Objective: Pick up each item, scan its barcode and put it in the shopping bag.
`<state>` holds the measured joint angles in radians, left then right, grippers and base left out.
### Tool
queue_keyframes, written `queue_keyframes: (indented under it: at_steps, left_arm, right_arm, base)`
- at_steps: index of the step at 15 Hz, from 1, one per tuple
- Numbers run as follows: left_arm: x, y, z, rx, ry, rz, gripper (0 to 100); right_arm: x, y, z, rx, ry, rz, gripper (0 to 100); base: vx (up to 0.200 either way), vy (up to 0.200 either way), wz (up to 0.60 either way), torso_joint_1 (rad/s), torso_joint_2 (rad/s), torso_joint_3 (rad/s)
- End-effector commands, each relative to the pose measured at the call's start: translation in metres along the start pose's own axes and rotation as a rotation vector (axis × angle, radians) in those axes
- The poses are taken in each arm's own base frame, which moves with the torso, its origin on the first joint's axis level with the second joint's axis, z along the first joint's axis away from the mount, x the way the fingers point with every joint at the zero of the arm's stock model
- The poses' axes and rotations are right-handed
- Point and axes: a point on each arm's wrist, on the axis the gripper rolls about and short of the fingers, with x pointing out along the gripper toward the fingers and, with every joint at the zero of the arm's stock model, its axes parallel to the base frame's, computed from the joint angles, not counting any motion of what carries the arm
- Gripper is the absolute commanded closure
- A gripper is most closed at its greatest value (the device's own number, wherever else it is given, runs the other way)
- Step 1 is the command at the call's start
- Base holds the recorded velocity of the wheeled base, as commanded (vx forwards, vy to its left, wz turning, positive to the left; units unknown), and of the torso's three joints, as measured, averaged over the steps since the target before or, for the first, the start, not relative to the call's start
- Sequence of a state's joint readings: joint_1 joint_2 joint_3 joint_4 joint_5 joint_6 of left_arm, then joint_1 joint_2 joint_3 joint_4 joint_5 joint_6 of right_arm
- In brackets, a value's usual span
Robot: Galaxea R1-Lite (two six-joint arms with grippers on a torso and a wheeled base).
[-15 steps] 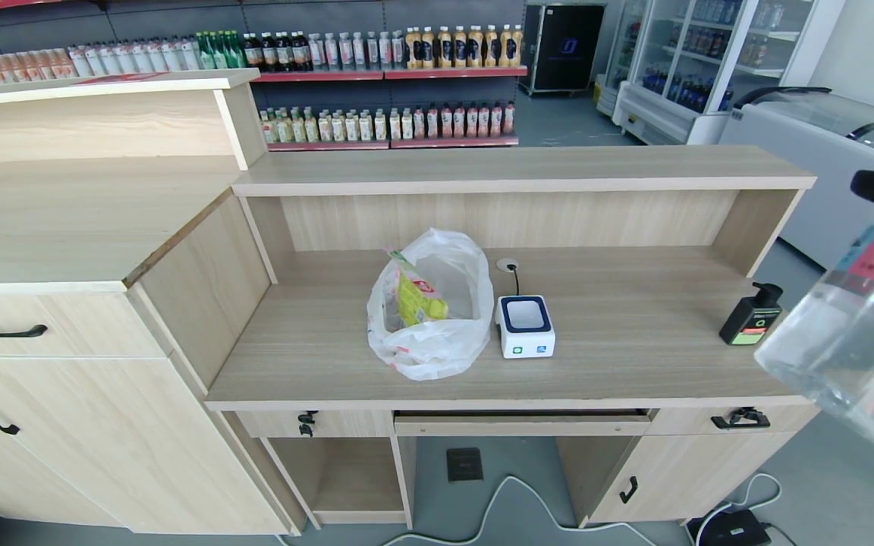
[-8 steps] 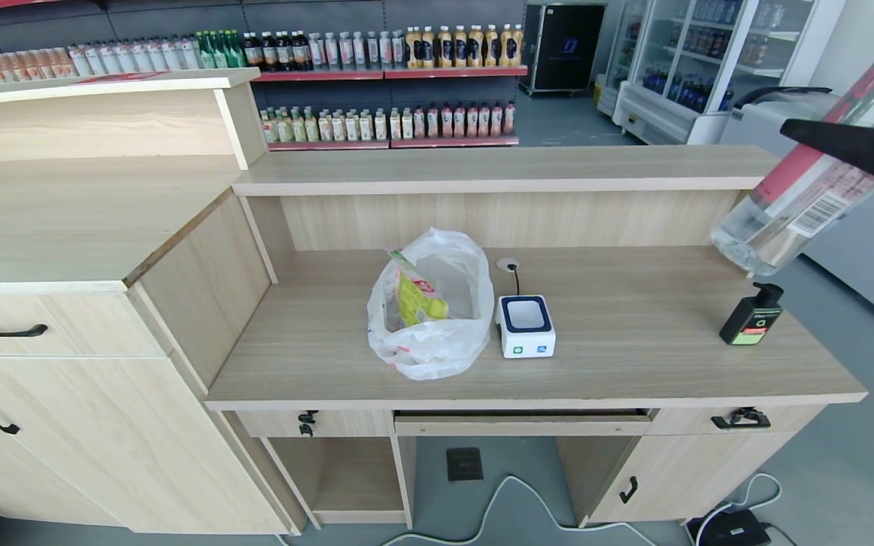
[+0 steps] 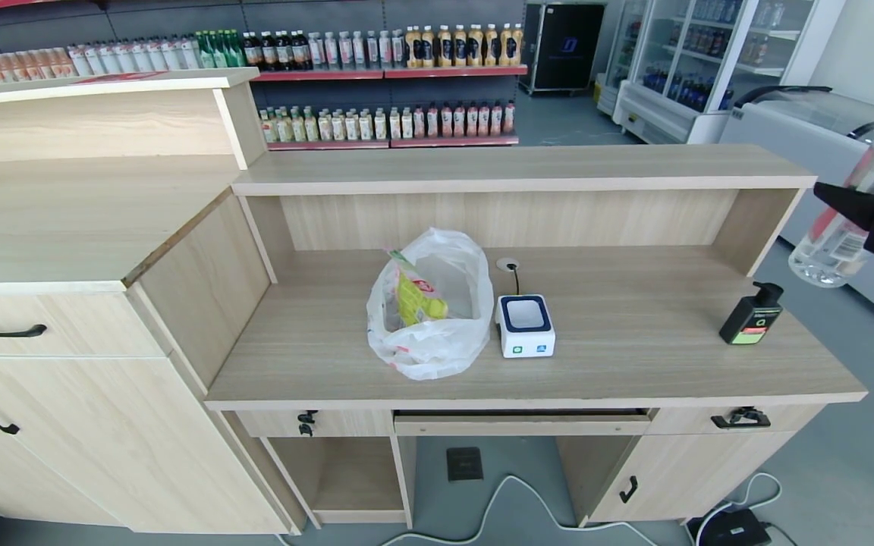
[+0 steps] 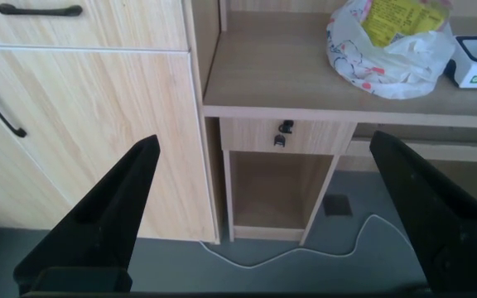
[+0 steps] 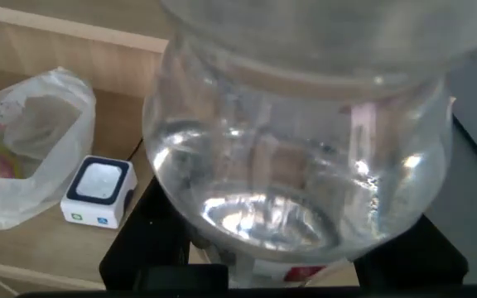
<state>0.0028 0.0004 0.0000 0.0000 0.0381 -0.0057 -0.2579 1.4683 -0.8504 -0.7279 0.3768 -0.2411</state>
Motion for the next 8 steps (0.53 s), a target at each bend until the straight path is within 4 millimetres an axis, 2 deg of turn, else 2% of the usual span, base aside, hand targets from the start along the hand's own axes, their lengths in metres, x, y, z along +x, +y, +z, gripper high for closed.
queue_keyframes:
  at_steps: [1,3,8]
  left_arm:
    - [0.000,0.000,0.000,0.000,0.000,-0.001,0]
    - [0.000,0.000,0.000,0.000,0.000,0.001,0]
    - [0.000,0.000,0.000,0.000,0.000,0.001,0]
  right_arm:
    - [0.007,-0.008,-0.022,-0.027,0.053,-0.023,100]
    - [0.010,-0.013,-0.030,-0.060,0.081,-0.035,100]
    - [0.017,-0.016,-0.039,-0.062,0.108,-0.113,100]
  base:
    - [0.000,0.000,0.00,0.000,0.00,0.000]
    - [0.000,0.000,0.00,0.000,0.00,0.000]
    - [0.000,0.000,0.60,0.001,0.00,0.004]
